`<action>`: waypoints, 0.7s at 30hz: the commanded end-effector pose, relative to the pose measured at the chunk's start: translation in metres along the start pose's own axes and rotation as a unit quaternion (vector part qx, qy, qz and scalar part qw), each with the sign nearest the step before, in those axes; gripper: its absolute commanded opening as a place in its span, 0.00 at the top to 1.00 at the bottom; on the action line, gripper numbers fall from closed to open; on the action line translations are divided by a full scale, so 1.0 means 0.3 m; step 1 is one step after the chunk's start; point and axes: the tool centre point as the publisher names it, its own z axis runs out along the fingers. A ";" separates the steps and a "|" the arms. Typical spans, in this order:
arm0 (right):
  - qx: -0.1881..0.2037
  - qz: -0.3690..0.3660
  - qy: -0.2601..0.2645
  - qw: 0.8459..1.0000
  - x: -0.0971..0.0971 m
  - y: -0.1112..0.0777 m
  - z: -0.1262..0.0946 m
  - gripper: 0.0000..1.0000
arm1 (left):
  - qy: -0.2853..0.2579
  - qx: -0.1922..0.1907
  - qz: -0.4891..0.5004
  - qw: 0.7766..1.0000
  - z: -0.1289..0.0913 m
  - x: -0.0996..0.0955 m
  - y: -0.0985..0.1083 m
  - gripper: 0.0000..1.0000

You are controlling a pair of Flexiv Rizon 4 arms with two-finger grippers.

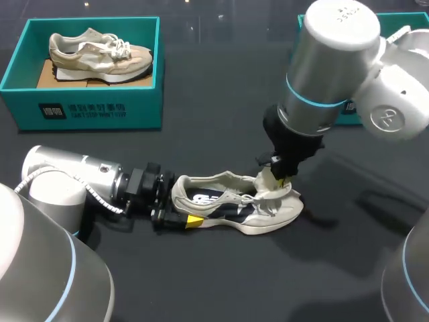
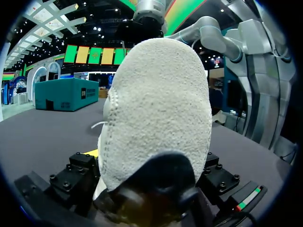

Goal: Take the shoe out of the shoebox, open the shoe tongue, remove and reinsert the insole, then place the shoe into the shoebox

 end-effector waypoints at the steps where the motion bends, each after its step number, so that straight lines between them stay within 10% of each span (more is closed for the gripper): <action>1: -0.010 -0.004 0.065 0.998 -0.041 -0.038 0.022 1.00 | 0.000 -0.001 0.000 1.000 0.004 -0.008 0.005 1.00; 11: -0.003 0.003 0.063 0.998 -0.062 -0.062 0.068 0.98 | 0.000 -0.001 0.000 1.000 0.004 -0.008 0.005 1.00; 16: -0.004 0.005 0.040 0.999 -0.061 -0.066 0.068 0.63 | 0.000 -0.001 0.000 1.000 0.004 -0.008 0.005 1.00; 21: -0.003 0.008 0.020 1.000 -0.062 -0.067 0.068 0.54 | 0.000 -0.001 0.000 1.000 0.004 -0.008 0.005 1.00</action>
